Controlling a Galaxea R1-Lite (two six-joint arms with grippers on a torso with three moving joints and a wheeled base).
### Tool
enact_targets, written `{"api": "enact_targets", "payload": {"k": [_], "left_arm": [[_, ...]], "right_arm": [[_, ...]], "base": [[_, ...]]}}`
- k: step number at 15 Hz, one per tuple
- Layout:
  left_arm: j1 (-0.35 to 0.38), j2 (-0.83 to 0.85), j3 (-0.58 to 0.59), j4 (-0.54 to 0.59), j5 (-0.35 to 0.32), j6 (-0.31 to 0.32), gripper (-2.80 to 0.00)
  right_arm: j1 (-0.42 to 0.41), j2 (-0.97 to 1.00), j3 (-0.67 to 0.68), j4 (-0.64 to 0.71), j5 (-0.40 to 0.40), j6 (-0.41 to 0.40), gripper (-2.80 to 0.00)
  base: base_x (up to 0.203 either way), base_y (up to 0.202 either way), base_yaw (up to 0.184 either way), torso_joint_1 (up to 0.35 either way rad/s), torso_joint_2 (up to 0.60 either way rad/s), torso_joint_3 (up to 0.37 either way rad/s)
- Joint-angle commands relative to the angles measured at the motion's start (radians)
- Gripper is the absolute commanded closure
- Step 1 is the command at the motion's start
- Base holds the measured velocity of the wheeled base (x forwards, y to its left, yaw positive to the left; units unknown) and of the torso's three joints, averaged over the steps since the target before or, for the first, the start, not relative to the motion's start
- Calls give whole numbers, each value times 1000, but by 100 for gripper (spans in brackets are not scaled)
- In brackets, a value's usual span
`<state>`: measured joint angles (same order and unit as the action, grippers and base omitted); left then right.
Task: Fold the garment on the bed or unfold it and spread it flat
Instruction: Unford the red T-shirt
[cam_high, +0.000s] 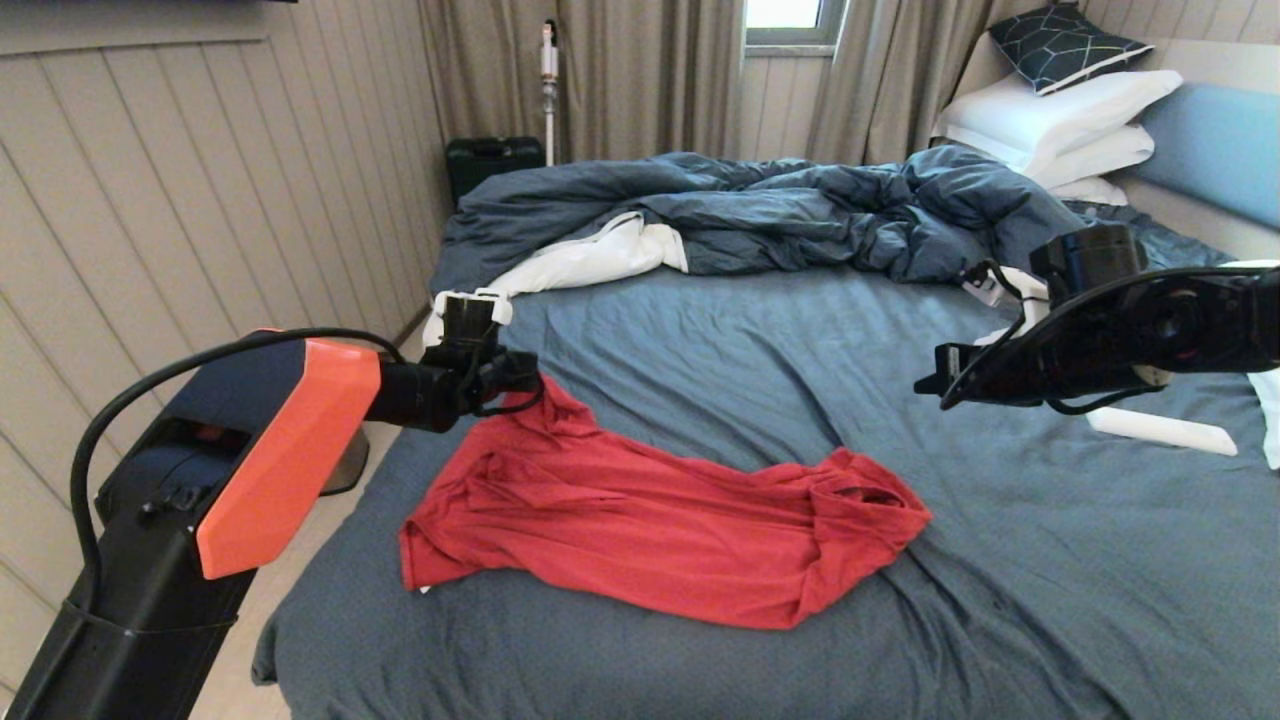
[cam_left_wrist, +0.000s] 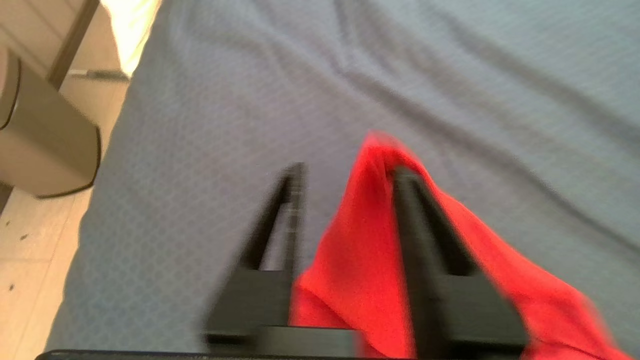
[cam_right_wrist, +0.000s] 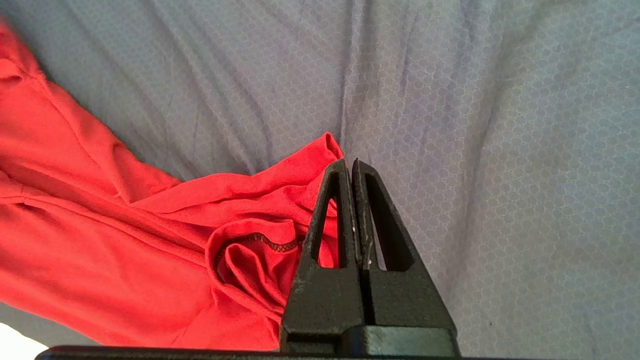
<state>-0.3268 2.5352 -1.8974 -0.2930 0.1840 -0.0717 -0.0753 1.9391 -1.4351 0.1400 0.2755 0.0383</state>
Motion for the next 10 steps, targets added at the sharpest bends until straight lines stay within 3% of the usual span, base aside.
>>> {"api": "enact_targets", "payload": {"k": [1, 7, 10], "left_arm": [[-2, -26, 0, -3, 2, 0, -280], [-2, -93, 11, 3, 53, -23, -280], [-3, -191, 189, 45, 53, -43, -280]], "right_arm": [[0, 1, -1, 1, 2, 0, 0], [0, -5, -1, 1, 2, 0, 0], [-3, -11, -2, 4, 2, 0, 0]], "base": [[0, 0, 0, 0, 0, 0], [0, 0, 0, 0, 0, 0], [0, 0, 0, 0, 0, 0]]}}
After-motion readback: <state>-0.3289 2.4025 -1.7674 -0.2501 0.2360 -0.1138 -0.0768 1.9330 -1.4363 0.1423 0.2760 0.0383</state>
